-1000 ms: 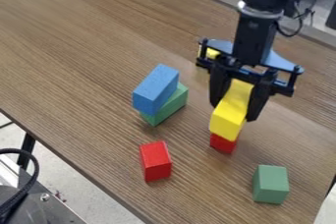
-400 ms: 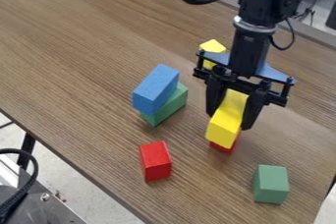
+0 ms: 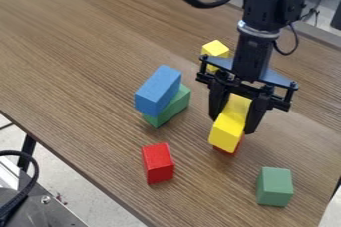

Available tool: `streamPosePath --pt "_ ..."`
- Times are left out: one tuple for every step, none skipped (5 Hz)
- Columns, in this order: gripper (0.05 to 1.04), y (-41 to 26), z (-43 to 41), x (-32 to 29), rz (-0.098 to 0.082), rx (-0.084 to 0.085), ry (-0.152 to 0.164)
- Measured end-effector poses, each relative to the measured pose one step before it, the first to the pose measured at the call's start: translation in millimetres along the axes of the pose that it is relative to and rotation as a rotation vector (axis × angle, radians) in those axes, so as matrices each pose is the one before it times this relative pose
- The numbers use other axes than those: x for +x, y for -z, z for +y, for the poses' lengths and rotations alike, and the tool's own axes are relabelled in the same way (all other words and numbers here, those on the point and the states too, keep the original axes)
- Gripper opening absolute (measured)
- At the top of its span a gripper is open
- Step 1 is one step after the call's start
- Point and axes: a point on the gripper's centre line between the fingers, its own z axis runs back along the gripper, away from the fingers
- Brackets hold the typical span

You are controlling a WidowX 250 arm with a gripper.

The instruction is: Move the yellow rectangle to the table

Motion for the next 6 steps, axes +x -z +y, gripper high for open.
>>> streamPosePath --pt "0.918 -3.49 -0.73 4.19 -0.0169 0.0022 -0.0009" --pt "1.007 2.63 -0.88 0.97 -0.0089 -0.0182 -0.0012" --pt "0.999 -6.39 2.23 -0.98 -0.0139 -0.0043 -0.0113" --pt "0.999 -25.46 4.84 -7.95 -0.0802 -0.0029 -0.0128" --pt "0.999 -17.22 5.06 -6.4 -0.0497 0.0004 -0.0091" --pt "0.999 -7.18 6.16 1.1 -0.0208 0.0028 -0.0121"
